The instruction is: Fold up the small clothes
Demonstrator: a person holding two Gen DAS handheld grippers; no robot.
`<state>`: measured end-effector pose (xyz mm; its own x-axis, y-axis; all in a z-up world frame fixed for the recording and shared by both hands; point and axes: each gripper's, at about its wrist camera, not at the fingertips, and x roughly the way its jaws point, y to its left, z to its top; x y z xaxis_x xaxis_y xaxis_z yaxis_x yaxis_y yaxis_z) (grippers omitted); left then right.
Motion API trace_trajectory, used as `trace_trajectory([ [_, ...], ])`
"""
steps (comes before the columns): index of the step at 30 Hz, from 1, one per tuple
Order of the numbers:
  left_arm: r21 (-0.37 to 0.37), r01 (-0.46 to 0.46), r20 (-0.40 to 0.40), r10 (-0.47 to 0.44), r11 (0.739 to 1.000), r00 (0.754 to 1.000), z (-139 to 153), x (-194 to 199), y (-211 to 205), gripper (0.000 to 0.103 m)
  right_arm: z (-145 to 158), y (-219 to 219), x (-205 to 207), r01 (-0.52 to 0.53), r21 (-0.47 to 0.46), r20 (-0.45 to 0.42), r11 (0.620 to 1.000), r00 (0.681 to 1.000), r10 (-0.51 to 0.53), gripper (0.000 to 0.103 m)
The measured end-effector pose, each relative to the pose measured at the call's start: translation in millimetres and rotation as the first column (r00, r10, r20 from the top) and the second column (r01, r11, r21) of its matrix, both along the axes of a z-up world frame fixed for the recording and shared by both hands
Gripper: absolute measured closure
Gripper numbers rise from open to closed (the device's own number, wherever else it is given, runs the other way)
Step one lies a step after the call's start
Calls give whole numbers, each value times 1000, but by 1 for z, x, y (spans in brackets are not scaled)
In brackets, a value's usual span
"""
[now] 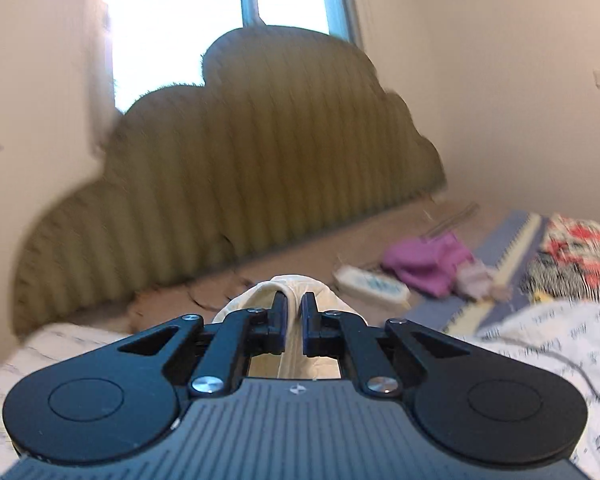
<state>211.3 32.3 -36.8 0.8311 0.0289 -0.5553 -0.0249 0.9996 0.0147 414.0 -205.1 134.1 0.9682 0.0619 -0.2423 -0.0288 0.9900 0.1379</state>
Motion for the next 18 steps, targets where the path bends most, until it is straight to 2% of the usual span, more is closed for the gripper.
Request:
trace_trajectory([
  [4,0,0,0,0,1000,1000,0,0,0,0,32,4,-52,-65,-22,89,998,994,67,95],
  [9,-2,0,0,0,1000,1000,0,0,0,0,64,4,-124,-154,-40,201,987,967,159,95],
  [13,-10,1,0,-1,1000,1000,0,0,1,0,79,7,-177,-232,-107,228,967,941,251,95],
  [14,-11,1,0,-1,1000,1000,0,0,2,0,80,9,-184,-243,-134,215,961,939,267,92],
  [15,-11,1,1,-1,1000,1000,0,0,1,0,81,9,-192,-231,-155,212,961,942,260,94],
  [16,-10,1,1,-1,1000,1000,0,0,1,0,80,8,-197,-222,-164,216,961,942,255,89],
  [17,-8,1,0,-1,1000,1000,0,0,1,0,78,5,-197,-206,-168,212,964,947,240,66],
  [18,-7,1,0,-1,1000,1000,0,1,1,0,75,2,-193,-195,-164,192,967,955,225,24],
])
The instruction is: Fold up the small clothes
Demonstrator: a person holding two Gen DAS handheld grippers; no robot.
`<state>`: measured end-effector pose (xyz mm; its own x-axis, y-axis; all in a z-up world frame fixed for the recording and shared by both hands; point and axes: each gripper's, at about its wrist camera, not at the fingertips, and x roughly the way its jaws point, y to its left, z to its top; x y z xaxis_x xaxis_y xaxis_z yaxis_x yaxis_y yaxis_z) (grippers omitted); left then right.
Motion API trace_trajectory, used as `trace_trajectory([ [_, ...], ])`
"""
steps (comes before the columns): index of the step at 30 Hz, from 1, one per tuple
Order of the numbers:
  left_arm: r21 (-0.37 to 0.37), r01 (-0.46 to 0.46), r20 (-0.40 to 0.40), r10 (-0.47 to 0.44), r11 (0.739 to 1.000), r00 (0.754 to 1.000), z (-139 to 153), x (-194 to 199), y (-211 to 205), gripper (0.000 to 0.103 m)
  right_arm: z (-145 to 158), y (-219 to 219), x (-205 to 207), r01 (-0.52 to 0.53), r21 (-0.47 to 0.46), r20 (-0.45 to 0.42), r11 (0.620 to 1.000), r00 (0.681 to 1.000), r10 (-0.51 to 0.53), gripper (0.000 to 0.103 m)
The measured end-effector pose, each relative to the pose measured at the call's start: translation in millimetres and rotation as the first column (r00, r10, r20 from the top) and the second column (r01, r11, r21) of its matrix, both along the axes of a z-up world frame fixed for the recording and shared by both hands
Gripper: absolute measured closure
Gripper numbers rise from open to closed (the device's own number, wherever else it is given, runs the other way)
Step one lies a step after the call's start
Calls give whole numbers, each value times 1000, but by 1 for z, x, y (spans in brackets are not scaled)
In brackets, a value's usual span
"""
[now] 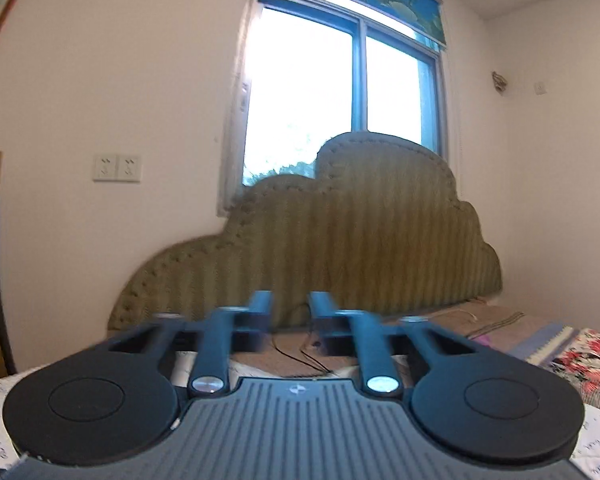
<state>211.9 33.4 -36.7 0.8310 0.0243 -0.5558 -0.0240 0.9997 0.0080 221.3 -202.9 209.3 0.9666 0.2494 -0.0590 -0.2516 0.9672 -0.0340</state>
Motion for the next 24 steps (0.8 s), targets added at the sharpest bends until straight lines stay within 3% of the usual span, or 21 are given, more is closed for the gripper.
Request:
trace_trajectory([
  [1,0,0,0,0,1000,1000,0,0,0,0,-4,-4,6,-3,21,-30,1000,1000,4,10],
  [2,0,0,0,0,1000,1000,0,0,0,0,-9,-9,14,-17,57,-61,998,998,21,4],
  [5,4,0,-1,0,1000,1000,0,0,-1,0,-29,-22,46,-30,187,-197,982,978,67,7],
  [9,6,0,-3,0,1000,1000,0,1,-1,0,-75,-23,110,12,326,-367,945,923,115,13],
  [11,6,0,-3,0,1000,1000,0,1,-1,0,-96,-11,141,86,273,-425,958,904,40,13],
  [13,7,0,-3,0,1000,1000,0,1,-1,0,-119,5,175,183,157,-461,970,883,-92,11],
  [16,7,0,-2,0,1000,1000,-1,1,-1,0,-149,17,221,283,55,-490,957,843,-221,8],
  [22,7,0,-2,0,1000,1000,0,1,0,0,-182,28,292,352,-39,-542,935,779,-316,7],
  [23,7,0,-2,0,1000,1000,0,1,0,0,-185,30,299,370,-68,-539,926,768,-347,8],
  [24,7,0,-2,0,1000,1000,-1,1,0,0,-188,31,305,390,-89,-533,916,759,-375,18],
])
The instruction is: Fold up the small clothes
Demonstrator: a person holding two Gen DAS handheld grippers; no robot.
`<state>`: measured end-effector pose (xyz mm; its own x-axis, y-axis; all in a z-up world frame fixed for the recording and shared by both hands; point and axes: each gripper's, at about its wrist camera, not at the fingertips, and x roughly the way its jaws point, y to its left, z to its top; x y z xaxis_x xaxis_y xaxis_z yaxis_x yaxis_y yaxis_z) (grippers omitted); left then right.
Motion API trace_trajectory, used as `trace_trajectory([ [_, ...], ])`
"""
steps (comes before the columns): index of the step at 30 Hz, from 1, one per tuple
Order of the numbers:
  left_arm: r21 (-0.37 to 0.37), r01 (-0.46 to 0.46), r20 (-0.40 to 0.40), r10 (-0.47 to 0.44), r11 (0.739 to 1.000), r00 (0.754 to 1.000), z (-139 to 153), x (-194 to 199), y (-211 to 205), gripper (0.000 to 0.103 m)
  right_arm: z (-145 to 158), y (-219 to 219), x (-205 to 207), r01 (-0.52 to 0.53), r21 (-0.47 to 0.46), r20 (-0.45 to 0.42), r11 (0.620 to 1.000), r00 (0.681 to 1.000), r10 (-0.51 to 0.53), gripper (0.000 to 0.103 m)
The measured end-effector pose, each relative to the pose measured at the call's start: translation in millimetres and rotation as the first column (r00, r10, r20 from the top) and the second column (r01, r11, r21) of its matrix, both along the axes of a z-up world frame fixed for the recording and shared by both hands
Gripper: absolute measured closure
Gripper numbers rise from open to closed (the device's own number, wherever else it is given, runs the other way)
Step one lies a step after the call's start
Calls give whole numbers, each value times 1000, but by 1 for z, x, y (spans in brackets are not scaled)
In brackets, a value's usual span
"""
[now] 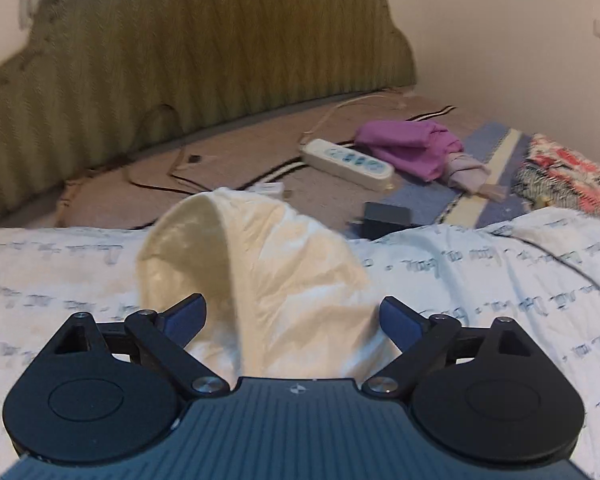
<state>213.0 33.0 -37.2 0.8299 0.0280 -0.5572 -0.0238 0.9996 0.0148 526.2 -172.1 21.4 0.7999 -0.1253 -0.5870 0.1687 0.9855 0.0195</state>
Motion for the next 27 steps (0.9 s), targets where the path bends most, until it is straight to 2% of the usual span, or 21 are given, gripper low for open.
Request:
trace_trajectory([
  [1,0,0,0,0,1000,1000,0,0,0,0,-1,-2,3,6,6,8,1000,1000,-6,29],
  [2,0,0,0,0,1000,1000,0,0,0,0,-1,-6,2,6,30,18,1000,1000,-7,70],
  [3,0,0,-1,0,1000,1000,0,0,0,0,-1,-12,1,8,65,16,998,1000,-9,96],
  [5,0,0,0,0,1000,1000,0,0,0,0,4,-22,-7,-23,130,44,991,999,18,96],
  [9,0,0,-1,0,1000,1000,0,1,0,0,31,-26,-42,-112,115,173,987,981,91,96],
  [14,-3,1,0,-1,1000,1000,0,0,0,0,87,-22,-110,-270,99,302,958,925,230,96],
  [19,-6,1,0,-1,1000,1000,0,0,1,0,120,-20,-185,-376,64,379,924,866,326,96],
  [27,-14,-4,2,4,1000,1000,1,0,2,0,138,-22,-296,-475,0,427,880,796,430,96],
])
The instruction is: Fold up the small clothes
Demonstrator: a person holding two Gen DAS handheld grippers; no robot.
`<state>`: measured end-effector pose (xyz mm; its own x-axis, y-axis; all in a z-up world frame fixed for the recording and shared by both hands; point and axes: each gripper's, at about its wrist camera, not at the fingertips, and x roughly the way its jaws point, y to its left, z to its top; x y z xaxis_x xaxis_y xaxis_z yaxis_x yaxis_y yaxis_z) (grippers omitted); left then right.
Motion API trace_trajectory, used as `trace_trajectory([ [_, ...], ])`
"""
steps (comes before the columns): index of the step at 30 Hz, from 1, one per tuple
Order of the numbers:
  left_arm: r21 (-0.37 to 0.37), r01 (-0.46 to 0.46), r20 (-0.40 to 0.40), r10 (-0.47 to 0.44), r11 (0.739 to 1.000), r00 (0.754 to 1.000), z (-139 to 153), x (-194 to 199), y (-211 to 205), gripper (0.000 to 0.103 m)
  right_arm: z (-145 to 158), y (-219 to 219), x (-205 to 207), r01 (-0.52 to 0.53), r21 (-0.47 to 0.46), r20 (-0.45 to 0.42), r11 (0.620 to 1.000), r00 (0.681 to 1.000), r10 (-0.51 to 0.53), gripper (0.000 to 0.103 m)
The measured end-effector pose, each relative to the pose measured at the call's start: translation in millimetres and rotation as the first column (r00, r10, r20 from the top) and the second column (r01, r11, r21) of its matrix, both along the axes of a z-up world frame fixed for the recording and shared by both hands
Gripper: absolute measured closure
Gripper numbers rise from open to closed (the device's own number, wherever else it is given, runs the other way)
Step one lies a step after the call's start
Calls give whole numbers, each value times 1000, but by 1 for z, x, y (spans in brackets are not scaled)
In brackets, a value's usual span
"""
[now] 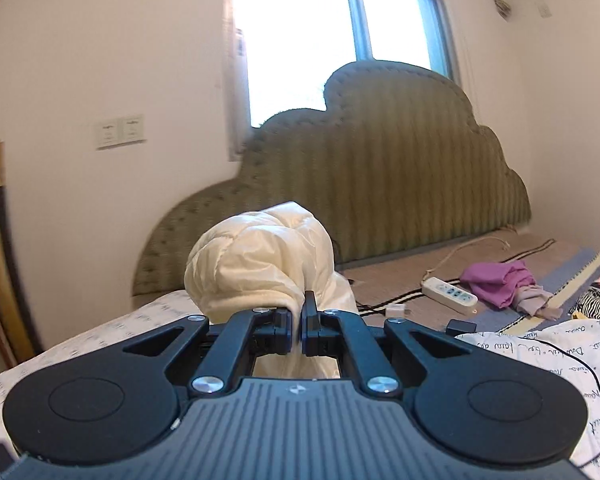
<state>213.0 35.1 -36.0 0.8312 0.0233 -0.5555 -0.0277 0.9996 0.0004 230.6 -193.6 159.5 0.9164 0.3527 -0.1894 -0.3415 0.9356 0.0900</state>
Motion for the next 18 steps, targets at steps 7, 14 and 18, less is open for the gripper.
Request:
trace_trajectory([
  [7,22,3,-12,-3,1000,1000,15,-4,-1,0,-11,-3,-52,-10,-23,-9,1000,1000,10,96],
  [14,65,-26,16,25,998,1000,43,-24,15,0,-30,-3,-79,-25,-22,-18,999,1000,25,96],
  [18,45,-59,20,58,997,998,54,-34,33,0,-42,0,-98,-38,-25,-13,999,999,38,96],
])
